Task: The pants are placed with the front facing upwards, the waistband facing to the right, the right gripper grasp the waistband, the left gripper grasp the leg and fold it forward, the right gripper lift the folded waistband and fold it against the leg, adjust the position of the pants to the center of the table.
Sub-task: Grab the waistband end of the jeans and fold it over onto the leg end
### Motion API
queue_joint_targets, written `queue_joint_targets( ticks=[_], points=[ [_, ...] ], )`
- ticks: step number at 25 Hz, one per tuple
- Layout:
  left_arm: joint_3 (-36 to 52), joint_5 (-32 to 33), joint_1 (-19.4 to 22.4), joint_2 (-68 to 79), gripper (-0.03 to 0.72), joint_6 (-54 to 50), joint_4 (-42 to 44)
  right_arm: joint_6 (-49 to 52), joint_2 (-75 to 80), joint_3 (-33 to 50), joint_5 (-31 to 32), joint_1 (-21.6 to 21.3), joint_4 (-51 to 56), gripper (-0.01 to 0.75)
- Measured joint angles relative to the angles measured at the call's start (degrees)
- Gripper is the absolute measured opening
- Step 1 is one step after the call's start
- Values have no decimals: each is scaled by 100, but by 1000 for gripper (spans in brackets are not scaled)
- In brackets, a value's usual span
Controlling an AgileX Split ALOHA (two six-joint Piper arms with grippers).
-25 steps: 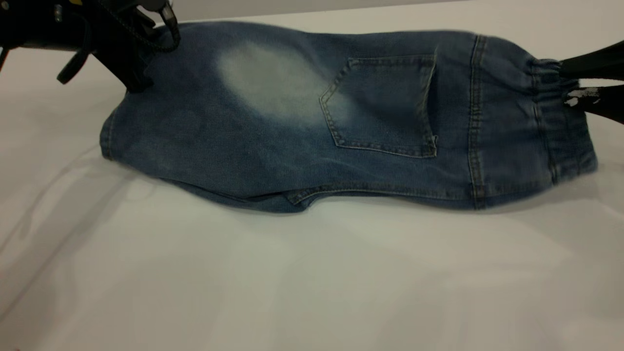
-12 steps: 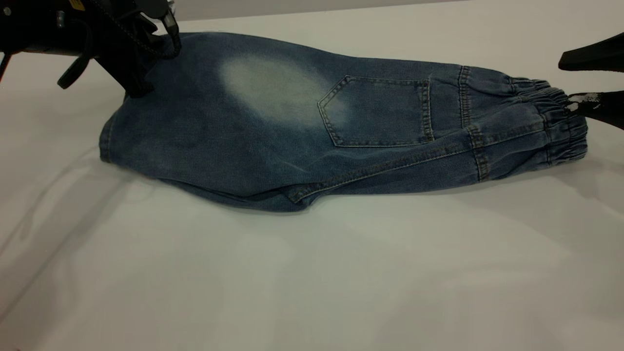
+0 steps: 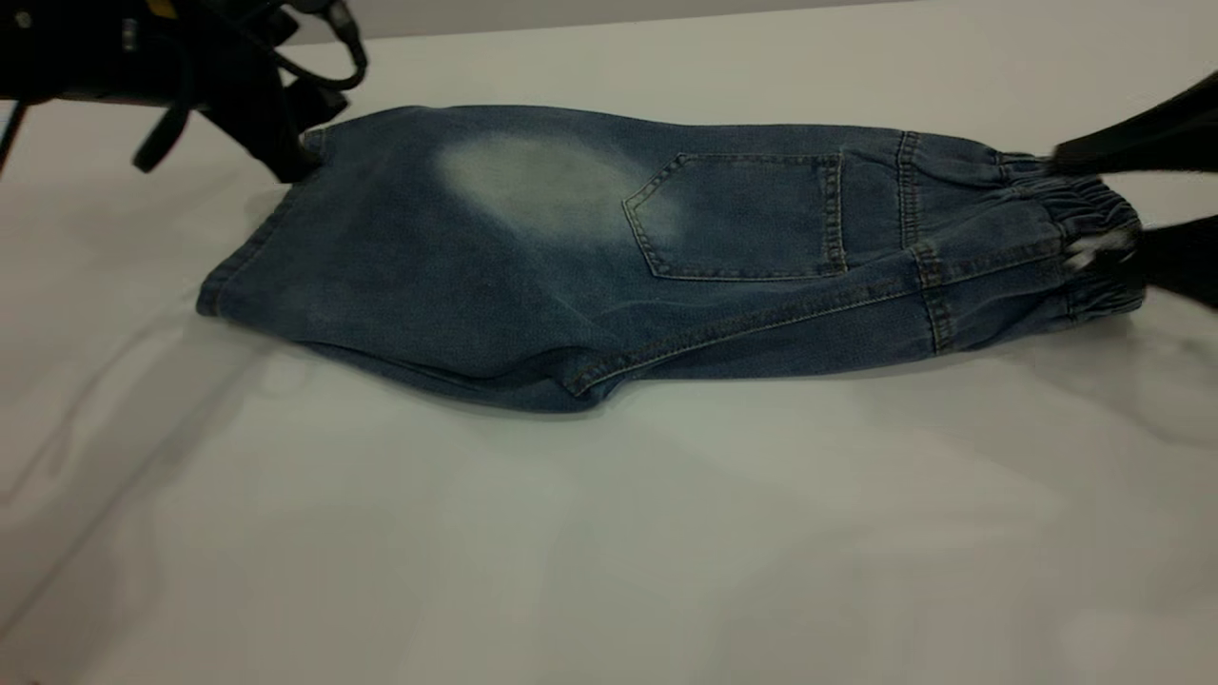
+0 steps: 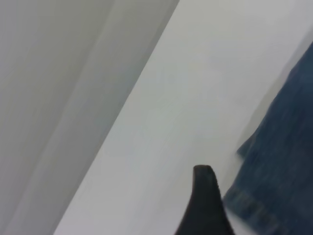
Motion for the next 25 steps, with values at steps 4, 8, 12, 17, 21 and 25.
queue_joint_targets(
  ticks=[4, 8, 12, 17, 21, 25],
  points=[
    [0, 75, -228, -219, 480, -412, 0, -70, 0, -6, -537, 652, 243, 480],
    [0, 160, -256, -633, 478, -739, -3, 325, 0, -6, -1239, 975, 418, 542],
    [0, 166, -239, -942, 468, -884, 2, 737, 0, -180, -1498, 946, 595, 554],
    [5, 216, -239, -919, 464, -884, 2, 1361, 0, -727, -1643, 946, 415, 554],
    [5, 184, -239, -919, 464, -884, 7, 2309, 0, -1106, -2111, 946, -444, 554],
    [5, 161, -239, -919, 463, -879, 7, 3228, 0, -1284, -2165, 946, -1339, 554]
  ],
)
